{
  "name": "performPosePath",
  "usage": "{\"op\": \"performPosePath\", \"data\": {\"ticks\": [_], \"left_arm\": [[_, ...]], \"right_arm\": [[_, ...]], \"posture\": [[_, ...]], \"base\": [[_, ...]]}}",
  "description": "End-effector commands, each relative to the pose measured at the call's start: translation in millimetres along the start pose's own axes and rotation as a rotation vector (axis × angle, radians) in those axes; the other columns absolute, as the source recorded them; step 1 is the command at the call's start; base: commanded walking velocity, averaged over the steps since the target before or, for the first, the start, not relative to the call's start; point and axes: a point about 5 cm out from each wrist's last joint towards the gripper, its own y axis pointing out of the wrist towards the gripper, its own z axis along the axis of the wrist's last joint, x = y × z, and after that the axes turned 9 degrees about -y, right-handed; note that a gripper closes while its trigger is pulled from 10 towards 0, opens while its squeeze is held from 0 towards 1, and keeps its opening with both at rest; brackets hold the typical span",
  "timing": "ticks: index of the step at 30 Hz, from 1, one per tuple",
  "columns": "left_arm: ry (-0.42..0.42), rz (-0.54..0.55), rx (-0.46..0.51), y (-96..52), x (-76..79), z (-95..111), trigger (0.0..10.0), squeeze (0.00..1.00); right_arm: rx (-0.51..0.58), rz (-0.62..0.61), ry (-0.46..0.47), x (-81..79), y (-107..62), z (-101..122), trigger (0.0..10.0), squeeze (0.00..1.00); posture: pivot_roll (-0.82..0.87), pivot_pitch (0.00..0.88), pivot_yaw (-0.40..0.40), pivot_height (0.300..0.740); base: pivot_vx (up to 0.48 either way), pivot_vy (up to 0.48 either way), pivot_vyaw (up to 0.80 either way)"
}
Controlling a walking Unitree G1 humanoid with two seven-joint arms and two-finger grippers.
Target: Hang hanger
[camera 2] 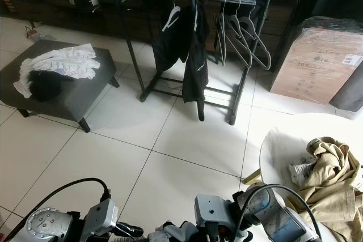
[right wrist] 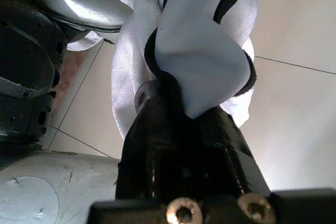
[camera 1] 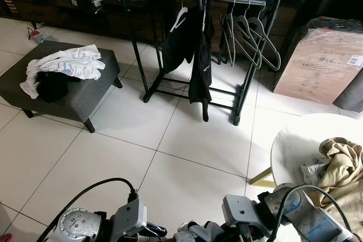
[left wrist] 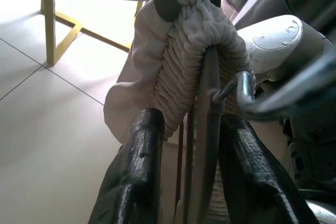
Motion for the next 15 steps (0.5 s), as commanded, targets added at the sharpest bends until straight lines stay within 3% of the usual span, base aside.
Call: {"op": "performPosePath", "data": {"ticks": [1, 15], "left_arm": [[-0.025, -0.028, -0.016, 2.6, 3.2, -4.2, 0.0, 0.00], [-0.068, -0.071, -0.030, 2.0, 7.2, -6.2, 0.0, 0.00]], "right_arm": [[0.042, 0.004, -0.018, -0.6, -1.0, 6.9, 0.0, 0.00], [0.042, -0.003, -0.016, 1.1, -2.1, 8.2, 0.0, 0.00]], "posture": [[-0.07, 0.182, 0.003, 0.740], [-0.07, 0.182, 0.005, 0.740]], "base": [[0.000, 0.000, 0.00], [0.000, 0.000, 0.00]]}}
